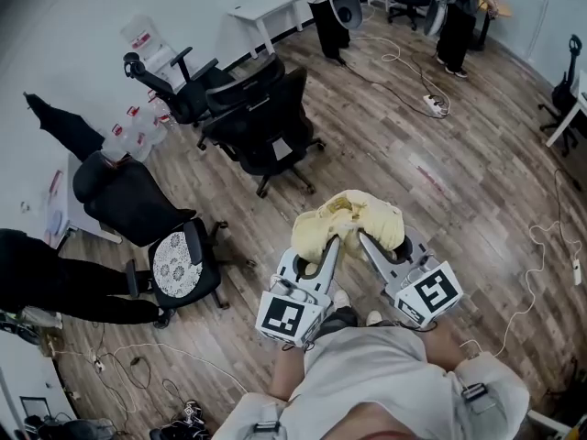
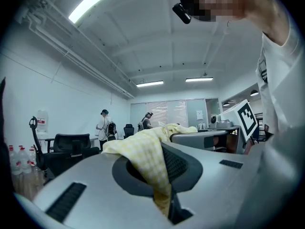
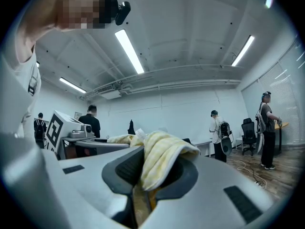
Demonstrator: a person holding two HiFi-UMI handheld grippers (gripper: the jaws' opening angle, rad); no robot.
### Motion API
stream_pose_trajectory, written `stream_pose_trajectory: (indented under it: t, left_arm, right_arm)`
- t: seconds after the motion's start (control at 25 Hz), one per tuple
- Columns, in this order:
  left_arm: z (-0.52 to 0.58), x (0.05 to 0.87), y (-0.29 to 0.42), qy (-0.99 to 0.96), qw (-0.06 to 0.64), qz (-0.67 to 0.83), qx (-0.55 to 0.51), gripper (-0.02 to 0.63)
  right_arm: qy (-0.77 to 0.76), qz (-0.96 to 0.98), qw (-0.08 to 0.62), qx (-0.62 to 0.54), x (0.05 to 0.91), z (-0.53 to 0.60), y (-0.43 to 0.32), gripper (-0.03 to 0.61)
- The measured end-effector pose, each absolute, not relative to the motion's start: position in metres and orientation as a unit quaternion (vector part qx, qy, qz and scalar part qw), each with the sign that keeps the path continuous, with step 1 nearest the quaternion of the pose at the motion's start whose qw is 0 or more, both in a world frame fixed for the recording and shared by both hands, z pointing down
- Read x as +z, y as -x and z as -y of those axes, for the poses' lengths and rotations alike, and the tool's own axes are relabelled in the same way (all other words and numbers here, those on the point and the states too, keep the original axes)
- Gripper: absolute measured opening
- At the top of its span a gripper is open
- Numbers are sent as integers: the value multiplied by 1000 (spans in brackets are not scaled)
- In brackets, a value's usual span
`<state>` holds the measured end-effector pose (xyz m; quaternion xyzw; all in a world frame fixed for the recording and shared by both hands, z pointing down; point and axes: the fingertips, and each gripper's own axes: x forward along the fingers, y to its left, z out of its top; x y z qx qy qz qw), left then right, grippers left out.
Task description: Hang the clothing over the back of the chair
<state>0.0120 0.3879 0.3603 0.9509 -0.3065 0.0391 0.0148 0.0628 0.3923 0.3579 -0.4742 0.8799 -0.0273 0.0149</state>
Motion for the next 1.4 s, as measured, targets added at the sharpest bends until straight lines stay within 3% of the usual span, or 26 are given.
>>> stream_pose_trajectory:
  t: [0.72,1.4]
  left_arm:
    - [-295,364,19,-960,20,276,34,37]
    - [-196,365,-19,-953,18,301,37,37]
  right_arm:
    - [507,-861,-1,-25,361,-302,-31,71]
    - [482,-876,-3,-24,363,-201,-71,71]
